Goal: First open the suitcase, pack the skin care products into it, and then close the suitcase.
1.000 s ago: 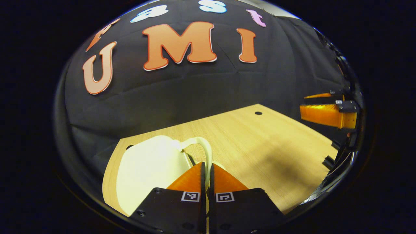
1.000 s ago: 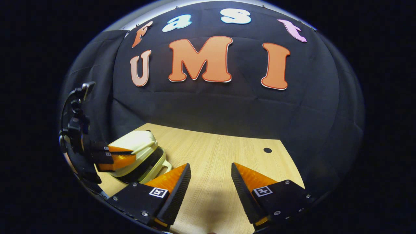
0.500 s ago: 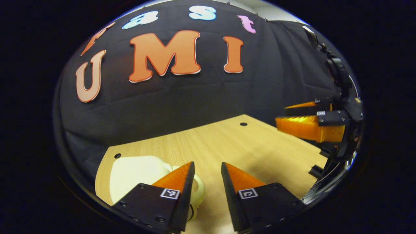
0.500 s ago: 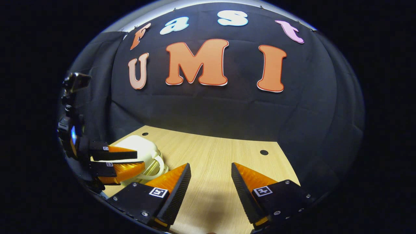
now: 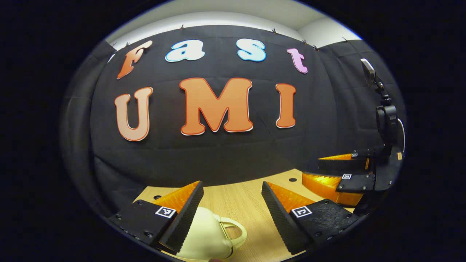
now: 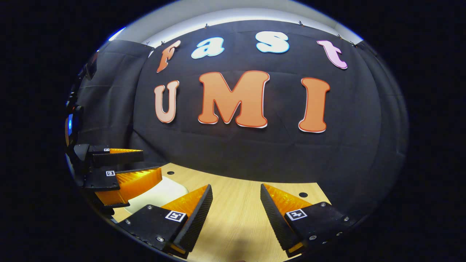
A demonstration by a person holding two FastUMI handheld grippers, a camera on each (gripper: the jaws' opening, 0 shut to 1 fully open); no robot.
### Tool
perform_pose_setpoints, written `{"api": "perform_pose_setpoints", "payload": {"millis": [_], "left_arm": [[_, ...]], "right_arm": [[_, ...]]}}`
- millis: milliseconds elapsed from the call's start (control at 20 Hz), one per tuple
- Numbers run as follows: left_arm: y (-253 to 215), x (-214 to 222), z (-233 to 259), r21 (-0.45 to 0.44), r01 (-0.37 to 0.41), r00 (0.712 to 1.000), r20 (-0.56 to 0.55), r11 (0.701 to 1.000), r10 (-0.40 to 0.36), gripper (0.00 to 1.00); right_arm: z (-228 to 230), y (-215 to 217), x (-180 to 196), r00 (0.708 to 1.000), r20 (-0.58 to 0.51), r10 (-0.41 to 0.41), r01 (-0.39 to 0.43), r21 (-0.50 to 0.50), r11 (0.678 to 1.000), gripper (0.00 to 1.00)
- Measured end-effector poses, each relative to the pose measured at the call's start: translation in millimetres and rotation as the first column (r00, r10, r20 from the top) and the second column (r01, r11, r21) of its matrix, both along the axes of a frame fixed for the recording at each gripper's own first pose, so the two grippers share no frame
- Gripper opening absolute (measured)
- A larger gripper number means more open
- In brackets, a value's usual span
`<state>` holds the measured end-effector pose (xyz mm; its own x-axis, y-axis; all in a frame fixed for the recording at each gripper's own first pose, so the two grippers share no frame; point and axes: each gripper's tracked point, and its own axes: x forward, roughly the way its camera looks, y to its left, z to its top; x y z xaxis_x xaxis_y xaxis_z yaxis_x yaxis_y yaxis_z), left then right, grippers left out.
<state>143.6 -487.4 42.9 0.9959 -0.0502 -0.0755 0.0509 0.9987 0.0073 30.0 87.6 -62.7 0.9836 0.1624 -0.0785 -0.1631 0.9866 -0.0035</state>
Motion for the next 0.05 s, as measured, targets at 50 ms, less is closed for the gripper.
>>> {"api": "perform_pose_setpoints", "payload": {"millis": [50], "left_arm": [[1.6, 0.4, 3.8, -0.005, -0.014, 1.000, 0.017, 1.000, 0.014, 0.99]], "right_arm": [[-0.1, 2.8, -2.0, 1.000, 0.006, 0.005, -0.005, -0.006, 1.000, 0.87]]}}
